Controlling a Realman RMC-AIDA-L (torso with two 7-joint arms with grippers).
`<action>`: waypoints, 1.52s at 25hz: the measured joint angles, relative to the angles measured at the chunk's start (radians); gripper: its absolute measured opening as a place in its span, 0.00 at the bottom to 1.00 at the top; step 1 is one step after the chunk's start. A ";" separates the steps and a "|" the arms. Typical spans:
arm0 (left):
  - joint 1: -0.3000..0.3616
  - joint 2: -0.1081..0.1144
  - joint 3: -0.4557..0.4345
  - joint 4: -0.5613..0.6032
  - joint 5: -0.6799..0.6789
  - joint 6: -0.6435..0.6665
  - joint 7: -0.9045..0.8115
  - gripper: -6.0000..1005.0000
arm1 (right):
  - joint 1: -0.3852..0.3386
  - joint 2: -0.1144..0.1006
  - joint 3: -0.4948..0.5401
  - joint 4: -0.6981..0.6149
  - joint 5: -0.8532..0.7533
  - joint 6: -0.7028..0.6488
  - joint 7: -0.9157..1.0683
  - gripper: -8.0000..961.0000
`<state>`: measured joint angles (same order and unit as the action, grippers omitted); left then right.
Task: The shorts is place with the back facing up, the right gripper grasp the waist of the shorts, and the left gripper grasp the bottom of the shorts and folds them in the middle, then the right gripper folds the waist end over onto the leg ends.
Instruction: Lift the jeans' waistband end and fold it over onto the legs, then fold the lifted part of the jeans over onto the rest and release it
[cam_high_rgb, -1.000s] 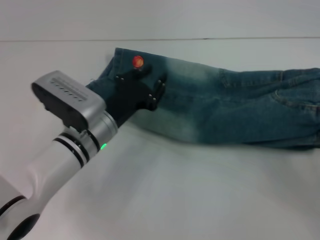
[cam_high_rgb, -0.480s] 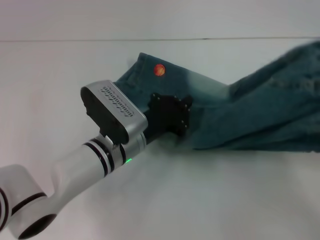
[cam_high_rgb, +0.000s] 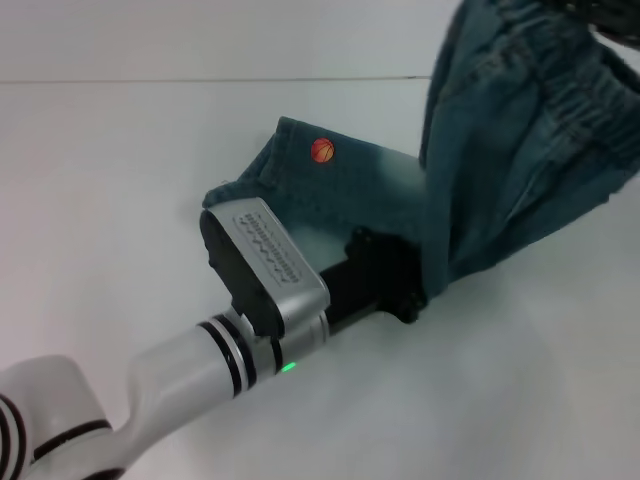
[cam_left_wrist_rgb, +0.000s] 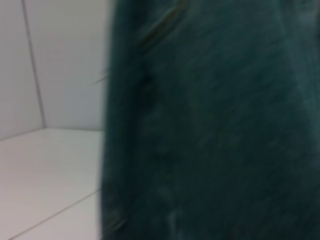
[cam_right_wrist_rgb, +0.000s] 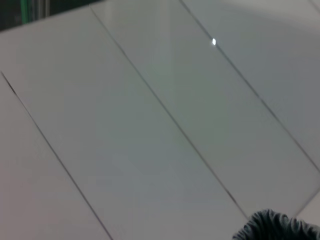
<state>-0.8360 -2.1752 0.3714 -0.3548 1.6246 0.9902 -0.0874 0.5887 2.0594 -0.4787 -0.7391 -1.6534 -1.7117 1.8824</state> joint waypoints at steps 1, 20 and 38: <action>0.006 0.000 -0.012 -0.006 0.023 0.022 0.000 0.01 | 0.013 0.000 -0.016 0.000 -0.007 0.019 0.004 0.10; 0.182 0.000 -0.198 -0.011 0.159 0.067 0.018 0.01 | 0.145 -0.002 -0.348 0.011 -0.022 0.364 0.030 0.11; 0.459 0.000 -0.326 0.078 0.157 0.354 0.052 0.01 | 0.322 0.033 -0.542 0.213 -0.095 0.687 -0.114 0.14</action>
<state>-0.3774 -2.1752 0.0455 -0.2766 1.7814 1.3444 -0.0351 0.9111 2.0925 -1.0208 -0.5258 -1.7481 -1.0252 1.7685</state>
